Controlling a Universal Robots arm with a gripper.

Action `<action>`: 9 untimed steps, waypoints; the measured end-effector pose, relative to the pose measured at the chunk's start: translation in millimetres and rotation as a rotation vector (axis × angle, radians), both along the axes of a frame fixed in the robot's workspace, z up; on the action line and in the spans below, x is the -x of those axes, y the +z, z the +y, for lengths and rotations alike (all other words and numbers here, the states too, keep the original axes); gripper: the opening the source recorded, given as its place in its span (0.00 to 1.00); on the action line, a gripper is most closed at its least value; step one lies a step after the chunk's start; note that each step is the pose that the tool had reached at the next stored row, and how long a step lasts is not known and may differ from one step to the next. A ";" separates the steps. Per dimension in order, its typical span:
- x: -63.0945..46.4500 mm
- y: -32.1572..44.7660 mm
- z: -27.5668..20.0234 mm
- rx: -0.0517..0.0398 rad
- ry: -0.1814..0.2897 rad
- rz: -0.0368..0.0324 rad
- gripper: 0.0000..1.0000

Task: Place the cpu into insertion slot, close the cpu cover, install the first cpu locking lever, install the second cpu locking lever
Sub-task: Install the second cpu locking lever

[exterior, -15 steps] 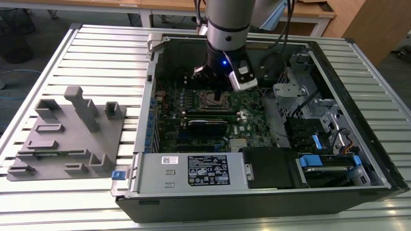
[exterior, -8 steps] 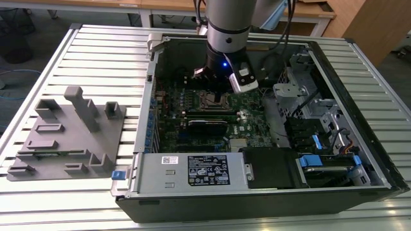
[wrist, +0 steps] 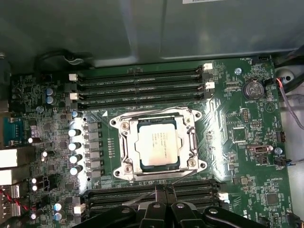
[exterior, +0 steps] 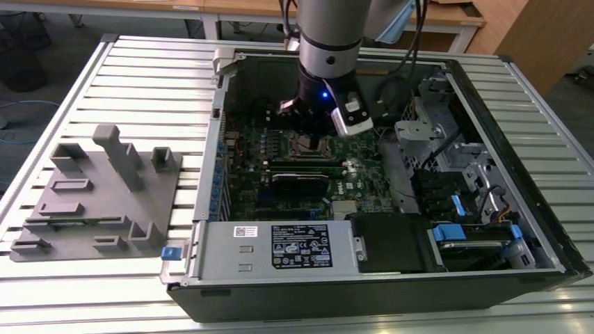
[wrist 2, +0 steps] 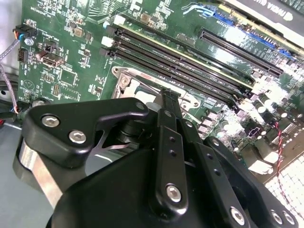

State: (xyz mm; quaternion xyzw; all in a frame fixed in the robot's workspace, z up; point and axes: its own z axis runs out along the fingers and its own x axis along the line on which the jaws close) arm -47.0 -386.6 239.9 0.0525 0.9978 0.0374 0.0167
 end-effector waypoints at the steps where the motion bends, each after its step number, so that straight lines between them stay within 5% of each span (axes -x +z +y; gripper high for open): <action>1: 0.4 -0.1 -0.3 0.0001 0.000 0.0000 0.11; 9: 3.9 -1.7 -1.8 0.0003 0.000 -0.0001 0.11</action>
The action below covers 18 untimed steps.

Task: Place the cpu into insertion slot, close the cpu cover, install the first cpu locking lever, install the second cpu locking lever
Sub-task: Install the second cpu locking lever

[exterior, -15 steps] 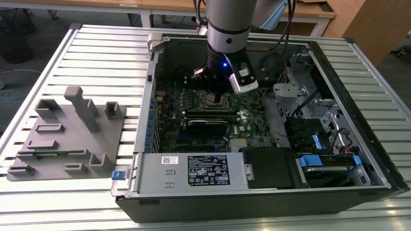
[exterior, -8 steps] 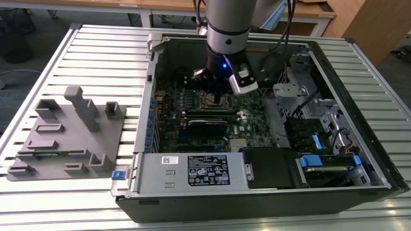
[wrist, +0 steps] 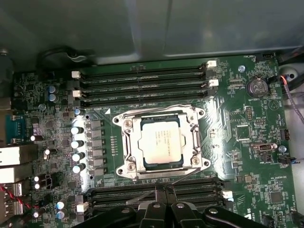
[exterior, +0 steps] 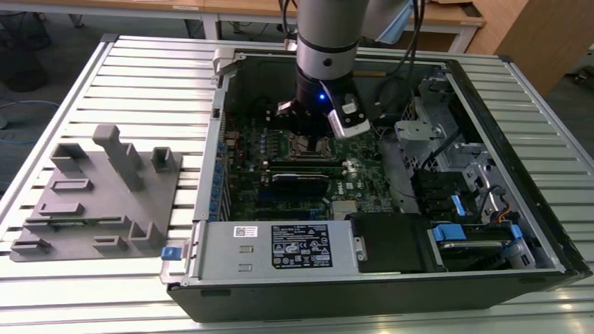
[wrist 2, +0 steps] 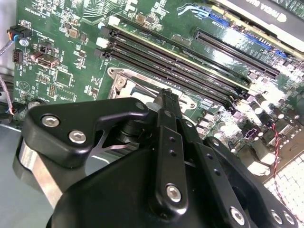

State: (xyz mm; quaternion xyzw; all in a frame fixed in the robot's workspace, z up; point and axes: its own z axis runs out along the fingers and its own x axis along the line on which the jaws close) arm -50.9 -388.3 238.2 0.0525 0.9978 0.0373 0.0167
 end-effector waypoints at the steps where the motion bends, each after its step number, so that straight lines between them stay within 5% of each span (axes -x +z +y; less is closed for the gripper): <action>1: 0.2 0.0 0.0 0.0000 0.000 0.0000 0.11; 10: 3.0 -1.0 -0.1 0.0001 0.000 0.0000 0.11; 18: 9.9 -9.4 -0.1 0.0025 0.000 -0.0001 0.11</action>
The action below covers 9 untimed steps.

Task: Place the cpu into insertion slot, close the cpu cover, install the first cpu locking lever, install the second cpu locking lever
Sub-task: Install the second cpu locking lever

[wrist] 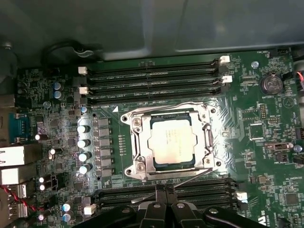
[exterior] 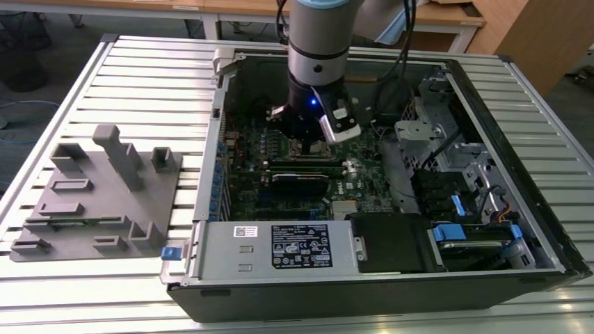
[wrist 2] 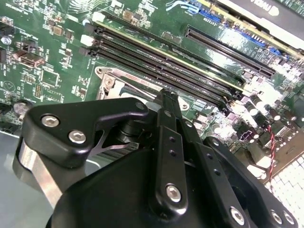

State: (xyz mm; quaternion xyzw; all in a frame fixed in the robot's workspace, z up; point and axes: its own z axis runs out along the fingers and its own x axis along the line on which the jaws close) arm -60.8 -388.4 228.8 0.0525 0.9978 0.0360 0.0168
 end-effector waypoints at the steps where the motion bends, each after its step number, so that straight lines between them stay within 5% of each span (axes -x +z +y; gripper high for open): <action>1: 0.0 -0.2 0.0 0.0002 0.000 0.0001 0.11; 9: 0.1 -0.4 0.0 0.0000 0.000 0.0000 0.11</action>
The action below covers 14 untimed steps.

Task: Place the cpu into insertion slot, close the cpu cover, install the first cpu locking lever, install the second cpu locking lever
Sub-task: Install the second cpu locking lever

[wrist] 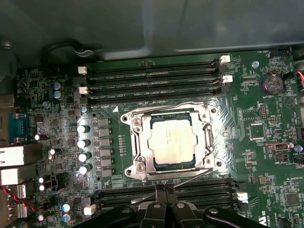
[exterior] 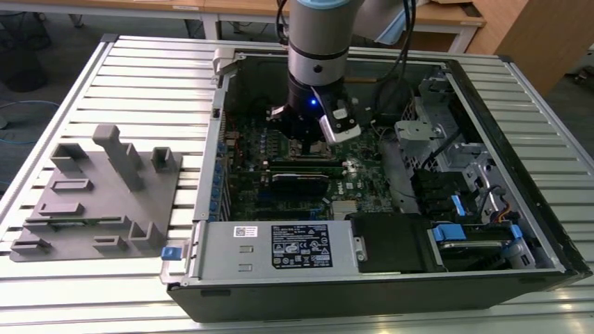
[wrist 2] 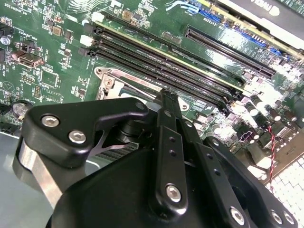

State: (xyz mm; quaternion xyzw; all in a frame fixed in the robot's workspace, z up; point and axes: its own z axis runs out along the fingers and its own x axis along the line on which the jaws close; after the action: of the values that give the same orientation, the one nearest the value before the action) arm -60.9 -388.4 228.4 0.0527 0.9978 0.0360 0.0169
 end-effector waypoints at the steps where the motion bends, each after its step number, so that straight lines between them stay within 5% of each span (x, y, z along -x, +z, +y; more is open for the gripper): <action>1: 0.0 -0.5 0.1 -0.0004 0.000 -0.0002 0.11; 14: 0.3 -12.1 0.0 0.0000 0.000 0.0000 0.11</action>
State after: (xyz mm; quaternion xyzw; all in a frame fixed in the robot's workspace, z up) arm -61.1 -388.4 216.3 0.0528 0.9978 0.0360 0.0169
